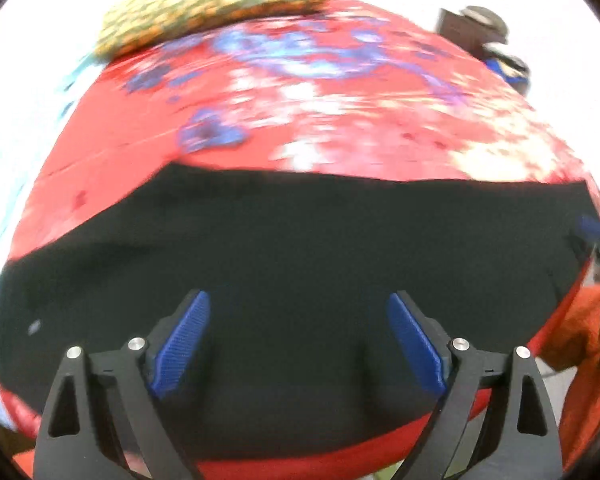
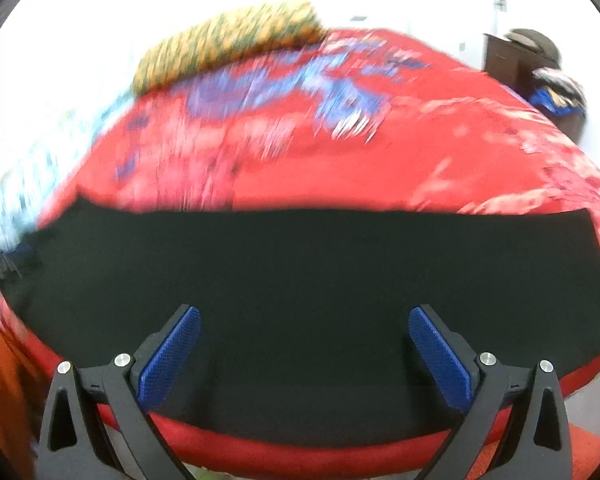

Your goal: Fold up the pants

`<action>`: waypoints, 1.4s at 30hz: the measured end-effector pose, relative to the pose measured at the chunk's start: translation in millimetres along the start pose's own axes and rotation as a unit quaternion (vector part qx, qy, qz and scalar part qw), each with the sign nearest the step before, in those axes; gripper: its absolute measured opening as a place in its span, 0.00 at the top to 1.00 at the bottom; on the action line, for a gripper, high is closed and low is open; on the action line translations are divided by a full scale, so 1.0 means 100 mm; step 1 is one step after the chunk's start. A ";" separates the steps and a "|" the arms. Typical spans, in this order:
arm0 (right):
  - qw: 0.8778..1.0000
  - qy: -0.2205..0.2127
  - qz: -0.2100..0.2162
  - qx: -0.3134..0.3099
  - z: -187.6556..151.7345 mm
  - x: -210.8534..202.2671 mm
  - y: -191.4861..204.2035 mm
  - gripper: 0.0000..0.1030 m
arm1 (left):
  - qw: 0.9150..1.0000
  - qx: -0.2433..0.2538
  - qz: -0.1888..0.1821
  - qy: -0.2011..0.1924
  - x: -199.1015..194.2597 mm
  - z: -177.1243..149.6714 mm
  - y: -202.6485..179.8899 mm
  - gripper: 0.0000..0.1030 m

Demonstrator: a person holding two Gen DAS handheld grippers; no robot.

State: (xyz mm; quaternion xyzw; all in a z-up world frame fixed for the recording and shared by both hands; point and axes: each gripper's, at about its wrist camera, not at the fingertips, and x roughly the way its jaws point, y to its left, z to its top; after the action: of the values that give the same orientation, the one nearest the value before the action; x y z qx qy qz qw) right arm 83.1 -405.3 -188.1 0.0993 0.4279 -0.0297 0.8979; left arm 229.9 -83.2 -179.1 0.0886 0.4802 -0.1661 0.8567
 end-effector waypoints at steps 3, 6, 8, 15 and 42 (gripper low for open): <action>0.998 -0.036 0.009 0.045 0.24 -0.32 -0.46 0.00 | 0.998 0.060 0.016 0.027 0.26 -0.06 -0.30 0.10; 0.997 -0.049 -0.010 0.061 0.54 -0.63 -1.10 0.00 | 0.998 0.042 0.018 0.044 0.46 -0.13 -0.18 0.03; 0.997 -0.037 -0.018 0.070 0.68 -0.75 -1.53 0.00 | 0.999 -0.011 0.015 0.050 0.48 -0.13 -0.04 0.03; 0.991 0.078 0.078 0.079 0.52 -0.54 -2.50 0.23 | 0.999 -0.027 0.023 0.041 0.41 -0.20 -0.07 0.03; 0.940 0.156 0.261 0.154 0.34 0.32 -2.67 0.42 | 0.999 -0.036 0.028 0.027 0.53 -0.16 -0.14 0.00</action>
State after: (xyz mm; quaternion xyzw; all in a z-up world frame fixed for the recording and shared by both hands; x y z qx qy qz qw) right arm 92.5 -672.1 -233.2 0.3482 0.5120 0.1556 0.7697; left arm 237.9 -102.0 -232.9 0.0755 0.5062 -0.1218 0.8504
